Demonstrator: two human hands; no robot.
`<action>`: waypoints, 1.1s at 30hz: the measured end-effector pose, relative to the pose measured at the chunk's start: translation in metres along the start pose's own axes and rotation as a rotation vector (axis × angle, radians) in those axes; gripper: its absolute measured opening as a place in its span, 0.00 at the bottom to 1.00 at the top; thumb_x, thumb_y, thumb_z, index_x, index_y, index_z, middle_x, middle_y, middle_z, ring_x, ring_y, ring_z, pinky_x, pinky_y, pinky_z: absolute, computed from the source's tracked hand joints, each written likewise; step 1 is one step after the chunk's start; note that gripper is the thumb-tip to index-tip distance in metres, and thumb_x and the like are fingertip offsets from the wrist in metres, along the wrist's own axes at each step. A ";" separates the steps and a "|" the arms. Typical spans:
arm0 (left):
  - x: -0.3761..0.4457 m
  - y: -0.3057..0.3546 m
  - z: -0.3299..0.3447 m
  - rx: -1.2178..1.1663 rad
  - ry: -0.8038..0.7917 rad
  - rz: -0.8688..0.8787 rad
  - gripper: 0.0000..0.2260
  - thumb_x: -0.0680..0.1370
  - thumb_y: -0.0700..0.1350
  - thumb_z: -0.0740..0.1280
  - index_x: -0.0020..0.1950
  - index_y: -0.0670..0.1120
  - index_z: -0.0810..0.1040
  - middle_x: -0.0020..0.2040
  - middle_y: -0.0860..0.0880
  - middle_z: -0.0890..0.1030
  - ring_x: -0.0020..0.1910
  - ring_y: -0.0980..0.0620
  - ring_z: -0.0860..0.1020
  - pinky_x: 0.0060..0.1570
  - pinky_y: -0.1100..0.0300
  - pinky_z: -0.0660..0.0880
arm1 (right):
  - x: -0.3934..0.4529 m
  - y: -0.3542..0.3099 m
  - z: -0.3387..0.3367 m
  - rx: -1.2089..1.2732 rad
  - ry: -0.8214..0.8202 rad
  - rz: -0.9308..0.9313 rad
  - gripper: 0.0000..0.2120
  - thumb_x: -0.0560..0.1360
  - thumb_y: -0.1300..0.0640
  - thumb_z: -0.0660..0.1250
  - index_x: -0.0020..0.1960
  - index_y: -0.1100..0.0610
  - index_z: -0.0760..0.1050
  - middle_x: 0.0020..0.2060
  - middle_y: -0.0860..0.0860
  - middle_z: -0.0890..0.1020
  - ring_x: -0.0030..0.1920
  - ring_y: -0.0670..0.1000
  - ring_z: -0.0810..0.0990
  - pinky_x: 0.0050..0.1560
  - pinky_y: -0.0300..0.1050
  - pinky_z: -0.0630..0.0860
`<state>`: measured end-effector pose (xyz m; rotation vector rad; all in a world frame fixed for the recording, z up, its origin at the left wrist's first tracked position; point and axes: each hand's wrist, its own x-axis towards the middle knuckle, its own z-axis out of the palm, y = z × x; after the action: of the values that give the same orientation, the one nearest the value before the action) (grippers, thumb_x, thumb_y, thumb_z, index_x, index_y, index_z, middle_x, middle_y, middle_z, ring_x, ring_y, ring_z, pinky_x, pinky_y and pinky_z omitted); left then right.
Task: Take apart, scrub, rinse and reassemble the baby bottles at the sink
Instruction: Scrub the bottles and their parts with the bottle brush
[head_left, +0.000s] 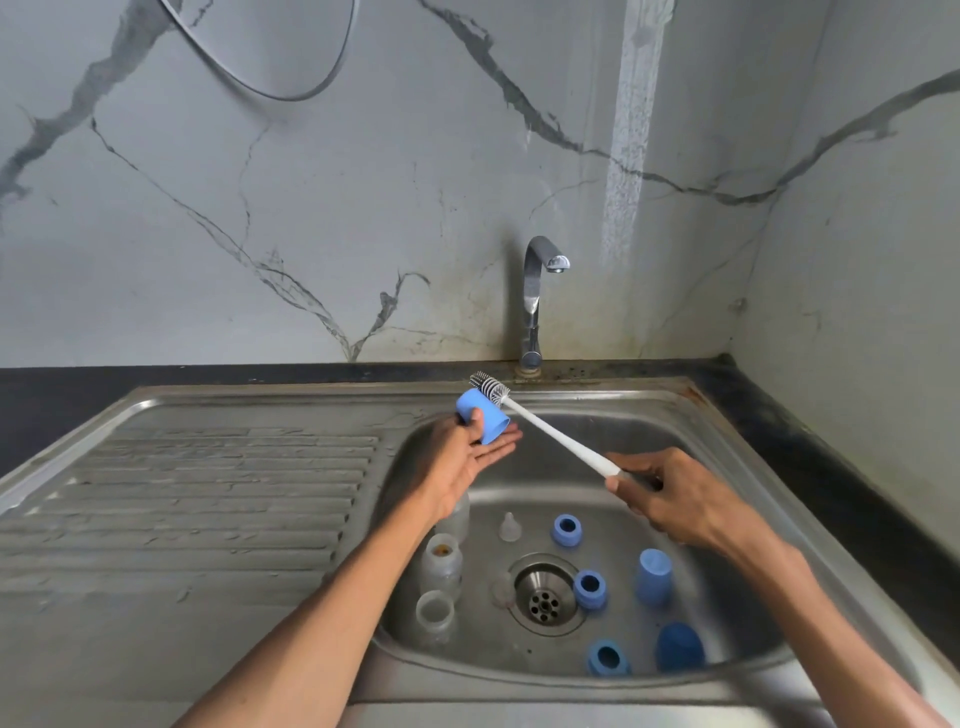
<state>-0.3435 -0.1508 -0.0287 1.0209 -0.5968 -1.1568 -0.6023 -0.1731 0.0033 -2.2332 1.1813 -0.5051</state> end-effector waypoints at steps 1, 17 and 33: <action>0.000 0.000 0.001 -0.003 -0.005 0.011 0.14 0.86 0.42 0.55 0.65 0.32 0.68 0.54 0.33 0.80 0.55 0.37 0.81 0.62 0.45 0.75 | 0.000 0.000 0.000 -0.008 0.009 -0.001 0.18 0.80 0.49 0.65 0.70 0.47 0.74 0.33 0.49 0.76 0.30 0.44 0.71 0.29 0.34 0.69; 0.005 0.013 -0.024 -0.025 0.175 0.120 0.11 0.82 0.41 0.65 0.62 0.39 0.76 0.56 0.37 0.82 0.48 0.45 0.84 0.54 0.53 0.80 | -0.003 -0.007 -0.001 -0.105 0.044 -0.088 0.22 0.78 0.49 0.68 0.71 0.45 0.72 0.55 0.38 0.80 0.40 0.35 0.73 0.40 0.28 0.69; 0.004 0.012 -0.004 -0.229 0.128 0.036 0.11 0.85 0.42 0.57 0.61 0.36 0.73 0.49 0.40 0.78 0.43 0.46 0.78 0.47 0.54 0.80 | -0.001 -0.007 0.011 -0.078 0.062 -0.030 0.21 0.78 0.48 0.68 0.70 0.47 0.73 0.45 0.49 0.84 0.39 0.50 0.81 0.40 0.41 0.79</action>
<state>-0.3330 -0.1524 -0.0202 0.8765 -0.3701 -1.0917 -0.5925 -0.1653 -0.0008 -2.3196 1.2191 -0.5524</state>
